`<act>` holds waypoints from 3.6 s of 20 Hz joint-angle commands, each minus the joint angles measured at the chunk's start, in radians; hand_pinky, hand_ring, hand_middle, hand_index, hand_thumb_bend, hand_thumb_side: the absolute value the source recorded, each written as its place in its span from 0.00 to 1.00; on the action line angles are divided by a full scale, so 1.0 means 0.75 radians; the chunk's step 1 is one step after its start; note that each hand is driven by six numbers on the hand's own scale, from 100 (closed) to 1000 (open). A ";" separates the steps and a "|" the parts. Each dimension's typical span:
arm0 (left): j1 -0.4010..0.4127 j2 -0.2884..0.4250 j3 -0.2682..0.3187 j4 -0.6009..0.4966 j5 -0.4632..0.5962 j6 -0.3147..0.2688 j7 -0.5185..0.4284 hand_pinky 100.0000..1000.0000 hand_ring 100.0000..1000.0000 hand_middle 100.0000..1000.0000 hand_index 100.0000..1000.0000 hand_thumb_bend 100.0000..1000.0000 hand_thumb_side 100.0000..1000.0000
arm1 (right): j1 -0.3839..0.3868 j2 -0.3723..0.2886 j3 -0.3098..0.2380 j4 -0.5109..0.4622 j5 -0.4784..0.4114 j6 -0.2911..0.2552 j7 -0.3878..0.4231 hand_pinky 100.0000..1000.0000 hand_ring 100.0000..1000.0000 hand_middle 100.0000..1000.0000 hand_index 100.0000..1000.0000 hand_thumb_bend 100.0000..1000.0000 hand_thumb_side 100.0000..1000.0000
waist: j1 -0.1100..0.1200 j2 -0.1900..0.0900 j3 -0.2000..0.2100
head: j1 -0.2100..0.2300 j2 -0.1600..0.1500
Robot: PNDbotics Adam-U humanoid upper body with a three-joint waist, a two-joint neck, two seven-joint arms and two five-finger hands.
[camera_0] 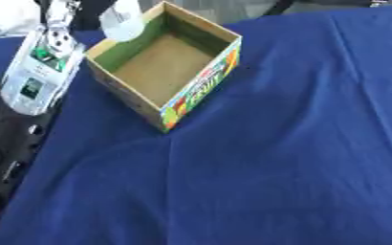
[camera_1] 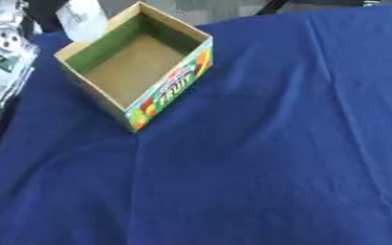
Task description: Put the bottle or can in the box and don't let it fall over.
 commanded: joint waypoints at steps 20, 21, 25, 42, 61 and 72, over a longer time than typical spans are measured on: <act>-0.063 -0.047 0.028 0.530 -0.093 -0.239 -0.111 1.00 1.00 1.00 0.88 0.00 0.54 | -0.014 -0.021 -0.003 -0.021 0.001 0.001 0.008 1.00 0.94 1.00 0.96 0.00 0.41 | 0.001 -0.040 0.013 | -0.011 -0.013; -0.062 -0.042 0.029 0.521 -0.092 -0.230 -0.117 1.00 1.00 1.00 0.89 0.00 0.56 | -0.012 -0.022 -0.003 -0.021 0.001 0.002 0.007 1.00 0.94 1.00 0.96 0.00 0.41 | 0.001 -0.042 0.015 | -0.012 -0.011; -0.043 -0.014 0.028 0.458 -0.099 -0.177 -0.181 1.00 1.00 1.00 0.94 0.00 0.58 | -0.005 -0.026 -0.004 -0.021 0.000 0.003 0.005 1.00 0.94 1.00 0.96 0.00 0.41 | 0.004 -0.053 0.024 | -0.019 0.001; 0.049 0.043 0.035 0.255 -0.207 -0.024 -0.496 1.00 1.00 1.00 0.97 0.13 0.75 | 0.016 -0.040 -0.011 -0.021 -0.005 0.006 -0.006 1.00 0.94 1.00 0.96 0.00 0.41 | 0.008 -0.075 0.051 | -0.037 0.017; 0.351 0.157 0.087 -0.222 -0.166 0.024 -0.521 1.00 1.00 1.00 0.97 0.12 0.70 | 0.036 -0.060 -0.026 -0.021 0.001 0.004 -0.023 1.00 0.94 1.00 0.96 0.00 0.41 | 0.012 -0.086 0.085 | -0.074 0.026; 0.662 0.153 0.181 -0.660 -0.025 0.054 -0.425 1.00 1.00 1.00 0.95 0.00 0.74 | 0.057 -0.075 -0.046 -0.021 0.005 -0.001 -0.046 1.00 0.94 1.00 0.96 0.00 0.41 | 0.002 -0.092 0.119 | -0.089 0.026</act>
